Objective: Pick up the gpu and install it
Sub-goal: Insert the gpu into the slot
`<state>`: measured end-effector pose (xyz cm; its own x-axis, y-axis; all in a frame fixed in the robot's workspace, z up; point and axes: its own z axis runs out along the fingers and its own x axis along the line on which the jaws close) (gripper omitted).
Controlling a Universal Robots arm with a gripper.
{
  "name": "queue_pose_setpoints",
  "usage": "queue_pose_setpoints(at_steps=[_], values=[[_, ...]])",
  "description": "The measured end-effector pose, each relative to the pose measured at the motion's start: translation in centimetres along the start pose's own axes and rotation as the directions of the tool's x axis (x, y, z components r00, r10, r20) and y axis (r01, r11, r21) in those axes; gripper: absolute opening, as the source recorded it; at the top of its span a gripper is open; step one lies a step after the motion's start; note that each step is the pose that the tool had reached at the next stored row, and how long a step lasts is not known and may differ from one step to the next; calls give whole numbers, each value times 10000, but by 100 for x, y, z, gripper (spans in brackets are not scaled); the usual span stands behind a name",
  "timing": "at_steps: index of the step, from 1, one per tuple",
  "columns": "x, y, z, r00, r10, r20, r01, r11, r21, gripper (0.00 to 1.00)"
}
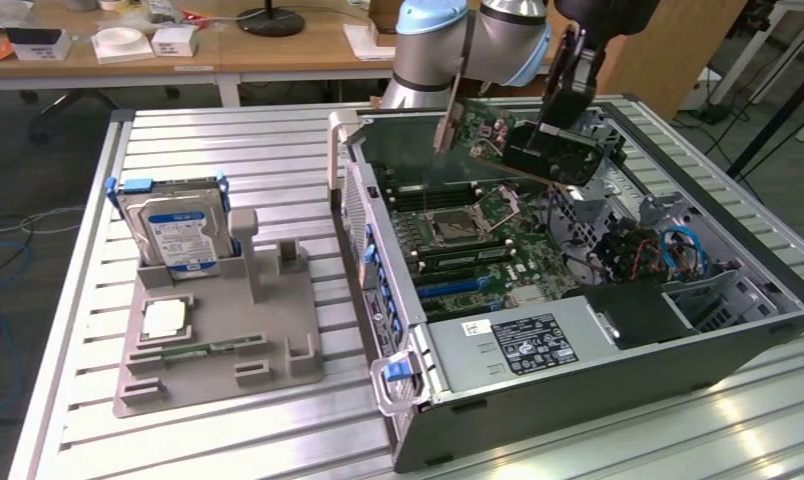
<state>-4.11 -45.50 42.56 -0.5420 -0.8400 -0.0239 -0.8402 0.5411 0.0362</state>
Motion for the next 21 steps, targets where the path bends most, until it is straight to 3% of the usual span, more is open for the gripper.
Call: queue_pose_setpoints(at_steps=[10,21], values=[[0,0,0,9955,-943,-33,943,9955,-24,26],[0,0,0,9810,-1938,-65,1938,9810,-53,26]])
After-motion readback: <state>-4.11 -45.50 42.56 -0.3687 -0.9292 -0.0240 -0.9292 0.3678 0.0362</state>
